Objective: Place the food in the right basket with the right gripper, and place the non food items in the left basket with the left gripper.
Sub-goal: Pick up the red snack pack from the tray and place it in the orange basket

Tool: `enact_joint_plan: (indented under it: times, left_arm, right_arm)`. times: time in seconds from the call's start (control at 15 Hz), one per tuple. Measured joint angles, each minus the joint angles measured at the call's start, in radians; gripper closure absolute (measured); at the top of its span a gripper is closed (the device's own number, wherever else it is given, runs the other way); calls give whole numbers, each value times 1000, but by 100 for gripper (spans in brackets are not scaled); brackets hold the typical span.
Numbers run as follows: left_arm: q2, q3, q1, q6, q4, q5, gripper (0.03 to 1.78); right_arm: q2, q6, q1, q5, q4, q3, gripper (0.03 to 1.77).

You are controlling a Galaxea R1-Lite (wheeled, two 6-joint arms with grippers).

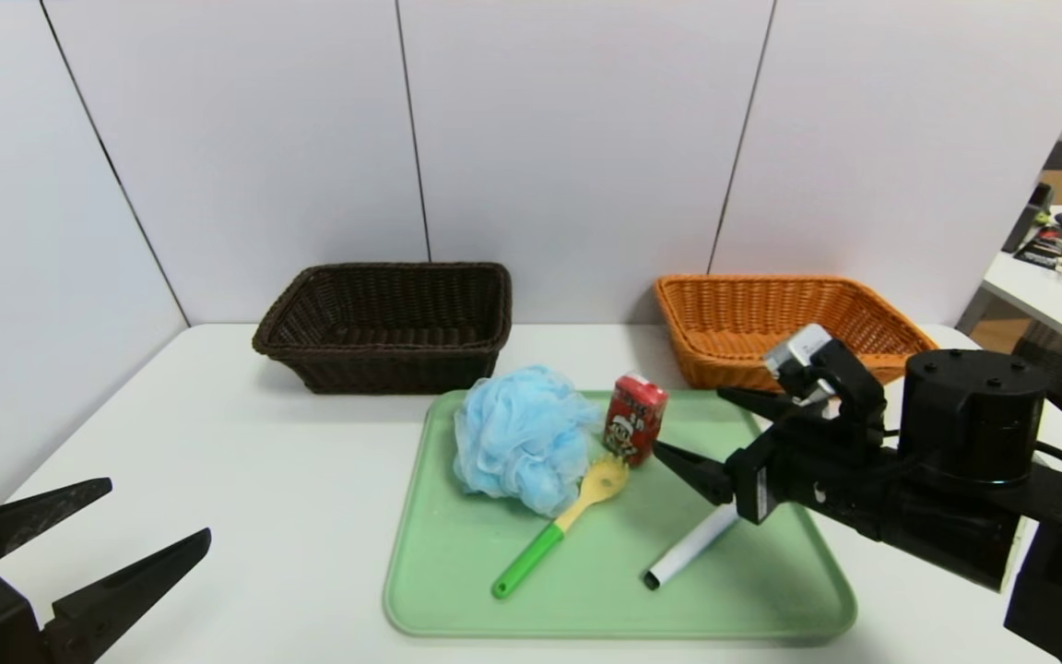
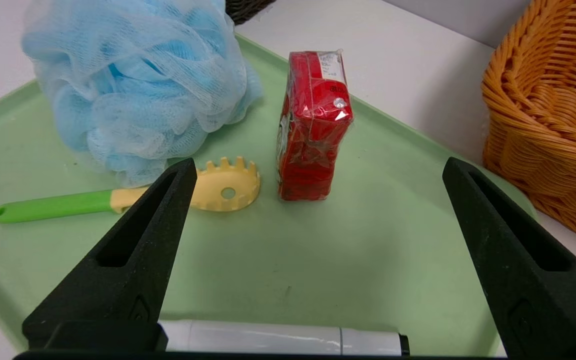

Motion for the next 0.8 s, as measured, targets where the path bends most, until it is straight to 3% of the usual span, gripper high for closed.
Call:
enact_joint_plan:
  times: [0.27,0.8]
  left_arm:
    - [1,4,0,0,-1,0,12]
    - [-4,21,1,1,-2,1,12]
  right_arm:
    - [131,-17,-1,-5,-79,-56,10]
    - [266,-60,11,-11,-77,-192,15]
